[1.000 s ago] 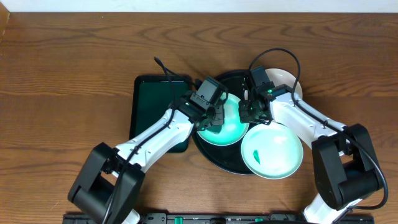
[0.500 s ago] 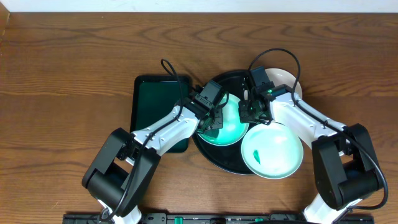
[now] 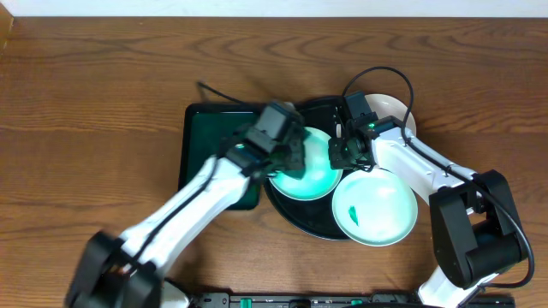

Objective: Clean dirty plates on tray and stack at the side
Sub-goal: 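Carry the green sponge with the left gripper to the dark green tray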

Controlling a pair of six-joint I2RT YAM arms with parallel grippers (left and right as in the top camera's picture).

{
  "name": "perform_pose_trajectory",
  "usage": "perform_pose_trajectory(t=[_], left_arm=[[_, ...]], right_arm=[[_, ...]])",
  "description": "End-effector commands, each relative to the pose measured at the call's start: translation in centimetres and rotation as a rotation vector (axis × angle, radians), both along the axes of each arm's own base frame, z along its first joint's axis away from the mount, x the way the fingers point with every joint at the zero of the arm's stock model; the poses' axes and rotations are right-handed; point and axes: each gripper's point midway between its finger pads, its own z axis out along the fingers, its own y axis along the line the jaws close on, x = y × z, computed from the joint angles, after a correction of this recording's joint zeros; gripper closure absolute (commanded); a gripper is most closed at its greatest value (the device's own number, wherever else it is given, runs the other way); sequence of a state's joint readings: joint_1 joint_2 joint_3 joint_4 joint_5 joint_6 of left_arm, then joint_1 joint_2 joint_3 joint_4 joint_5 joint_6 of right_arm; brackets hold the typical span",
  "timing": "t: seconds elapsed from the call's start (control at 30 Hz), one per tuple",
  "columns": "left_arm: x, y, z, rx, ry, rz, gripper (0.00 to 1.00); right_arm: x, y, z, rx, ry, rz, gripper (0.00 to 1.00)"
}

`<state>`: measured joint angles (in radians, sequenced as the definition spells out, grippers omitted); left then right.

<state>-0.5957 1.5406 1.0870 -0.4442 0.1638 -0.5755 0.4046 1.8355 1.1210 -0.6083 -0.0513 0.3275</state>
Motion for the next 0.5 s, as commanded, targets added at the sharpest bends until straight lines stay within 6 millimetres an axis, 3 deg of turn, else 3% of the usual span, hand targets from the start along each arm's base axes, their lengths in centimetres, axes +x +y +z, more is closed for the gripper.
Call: perform_pose_trajectory(t=[0.0,0.27,0.47], left_arm=[[1.3,4.7,1.7,0.070,-0.049,0.114,0.93],[-0.2,14.5,-1.5,0.237,0.160,0.256,0.92],[-1.6,17.7,-4.9,0.299,0.275,0.269,0.92]], right_arm=[[-0.5,1.0,0.3,0.026,0.002,0.037,0.99],[-0.5,1.0,0.3,0.026,0.002,0.037,0.99],[-0.5,1.0,0.3,0.026,0.002,0.037,0.99]])
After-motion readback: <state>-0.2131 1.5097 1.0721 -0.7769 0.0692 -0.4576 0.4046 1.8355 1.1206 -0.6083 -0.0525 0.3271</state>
